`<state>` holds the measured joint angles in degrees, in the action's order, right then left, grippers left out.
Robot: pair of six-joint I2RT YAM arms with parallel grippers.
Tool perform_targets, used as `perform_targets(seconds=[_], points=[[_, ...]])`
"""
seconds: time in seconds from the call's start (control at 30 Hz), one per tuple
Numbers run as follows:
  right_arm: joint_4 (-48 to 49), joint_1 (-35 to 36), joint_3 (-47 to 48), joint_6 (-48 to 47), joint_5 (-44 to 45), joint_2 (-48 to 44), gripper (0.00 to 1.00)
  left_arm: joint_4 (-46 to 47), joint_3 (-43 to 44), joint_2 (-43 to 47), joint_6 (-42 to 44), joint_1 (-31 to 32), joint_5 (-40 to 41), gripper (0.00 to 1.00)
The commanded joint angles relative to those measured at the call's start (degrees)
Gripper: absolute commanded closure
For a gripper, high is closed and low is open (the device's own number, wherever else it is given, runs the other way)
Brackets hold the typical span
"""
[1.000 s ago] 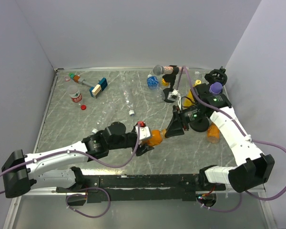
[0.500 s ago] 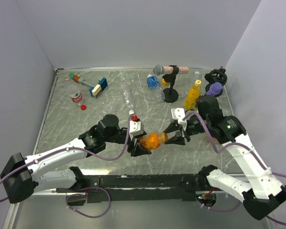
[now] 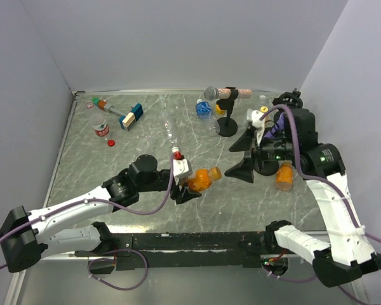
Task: Unscrew the bottle caps
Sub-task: Unscrew the bottle cap from the plastic bottle.
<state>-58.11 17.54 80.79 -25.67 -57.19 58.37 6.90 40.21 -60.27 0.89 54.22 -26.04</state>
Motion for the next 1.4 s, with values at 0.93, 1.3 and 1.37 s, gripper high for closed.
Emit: perform_targets(seconds=[0.93, 1.3, 1.37], points=[[1.9, -4.2, -11.1, 27.7, -9.1, 8.6, 0.31, 6.3, 2.5, -2.8, 4.9, 12.2, 27.4, 0.89], [1.3, -3.7, -9.7, 24.5, -11.2, 9.8, 0.63, 5.9, 2.5, -2.7, 4.9, 12.2, 26.6, 0.89], [0.4, -3.6, -9.0, 22.6, -11.3, 9.7, 0.73, 5.8, 2.2, -2.3, 4.5, 12.2, 24.8, 0.89]])
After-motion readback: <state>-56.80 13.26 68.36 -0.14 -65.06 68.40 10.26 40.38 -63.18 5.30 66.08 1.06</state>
